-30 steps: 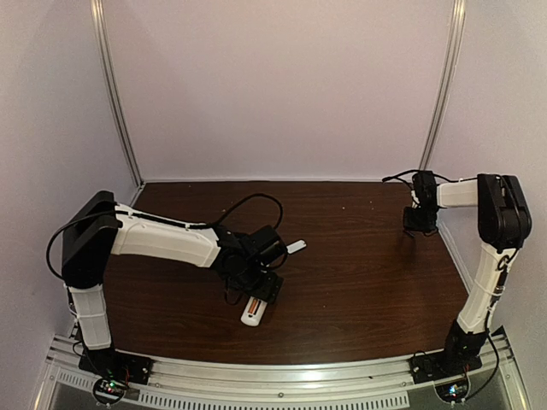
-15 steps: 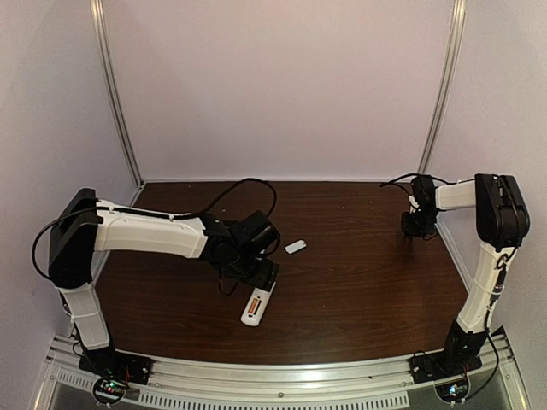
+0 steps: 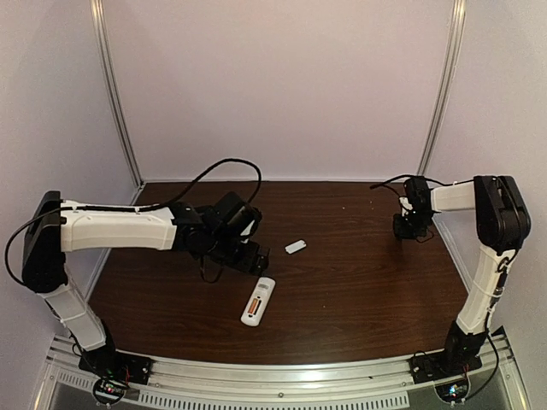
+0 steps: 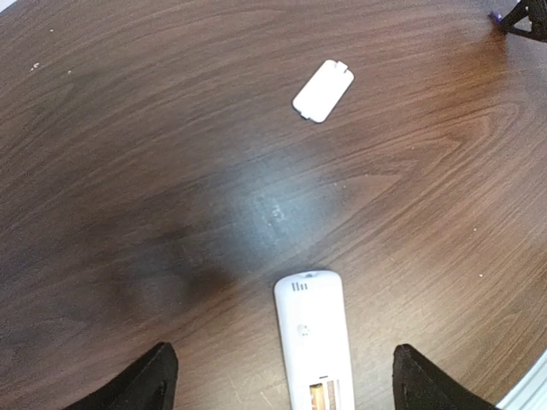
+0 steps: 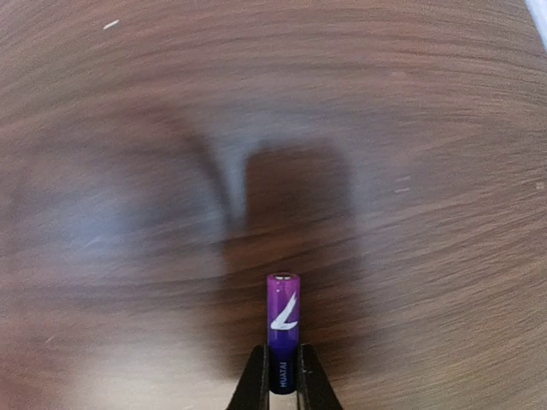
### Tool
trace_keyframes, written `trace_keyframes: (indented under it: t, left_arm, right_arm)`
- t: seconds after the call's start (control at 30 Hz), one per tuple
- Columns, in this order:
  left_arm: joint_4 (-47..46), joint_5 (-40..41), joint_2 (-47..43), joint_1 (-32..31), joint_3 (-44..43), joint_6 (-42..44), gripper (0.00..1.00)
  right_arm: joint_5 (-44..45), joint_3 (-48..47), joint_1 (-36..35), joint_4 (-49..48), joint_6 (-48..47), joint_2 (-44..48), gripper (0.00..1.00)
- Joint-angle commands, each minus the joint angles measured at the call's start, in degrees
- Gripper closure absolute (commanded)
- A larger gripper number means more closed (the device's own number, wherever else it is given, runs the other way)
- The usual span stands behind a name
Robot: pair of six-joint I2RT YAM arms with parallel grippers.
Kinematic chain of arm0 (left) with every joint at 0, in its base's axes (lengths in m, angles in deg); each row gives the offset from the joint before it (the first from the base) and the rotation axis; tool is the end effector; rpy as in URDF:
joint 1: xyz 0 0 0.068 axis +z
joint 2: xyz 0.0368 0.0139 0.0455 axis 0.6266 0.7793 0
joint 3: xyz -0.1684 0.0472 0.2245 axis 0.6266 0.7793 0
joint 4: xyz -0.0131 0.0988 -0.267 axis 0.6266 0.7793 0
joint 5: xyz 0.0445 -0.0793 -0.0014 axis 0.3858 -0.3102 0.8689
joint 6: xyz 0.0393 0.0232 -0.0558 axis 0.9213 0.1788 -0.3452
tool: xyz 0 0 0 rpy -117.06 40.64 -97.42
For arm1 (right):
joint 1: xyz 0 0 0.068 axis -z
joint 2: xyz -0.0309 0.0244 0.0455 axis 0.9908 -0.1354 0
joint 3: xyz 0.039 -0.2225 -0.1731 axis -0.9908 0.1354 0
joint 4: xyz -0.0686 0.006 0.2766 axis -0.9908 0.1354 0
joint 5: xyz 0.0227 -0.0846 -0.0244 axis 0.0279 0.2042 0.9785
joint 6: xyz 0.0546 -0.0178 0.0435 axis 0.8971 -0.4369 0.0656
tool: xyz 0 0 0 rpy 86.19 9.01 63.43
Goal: Load the batteries into the remote control
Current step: Pick up the battery at the center of the board, then pass from the right arm to the left
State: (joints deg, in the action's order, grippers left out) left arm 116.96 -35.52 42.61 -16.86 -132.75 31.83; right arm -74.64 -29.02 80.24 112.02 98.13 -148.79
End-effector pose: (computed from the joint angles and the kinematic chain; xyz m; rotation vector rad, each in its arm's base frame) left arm 0.2310 -0.3194 0.2055 0.3624 2.5575 -0.3988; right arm 0.4150 0.0177 0.1190 0.1797 2.6813 0.1423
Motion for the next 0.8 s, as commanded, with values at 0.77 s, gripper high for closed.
trace_keyframes:
  t: [0.77]
  left_arm:
    - [-23.90,7.24,-28.88,-20.61,21.15,69.89,0.45]
  right_arm:
    - [-51.46,13.05,-34.17,0.38,21.21,25.67,1.00]
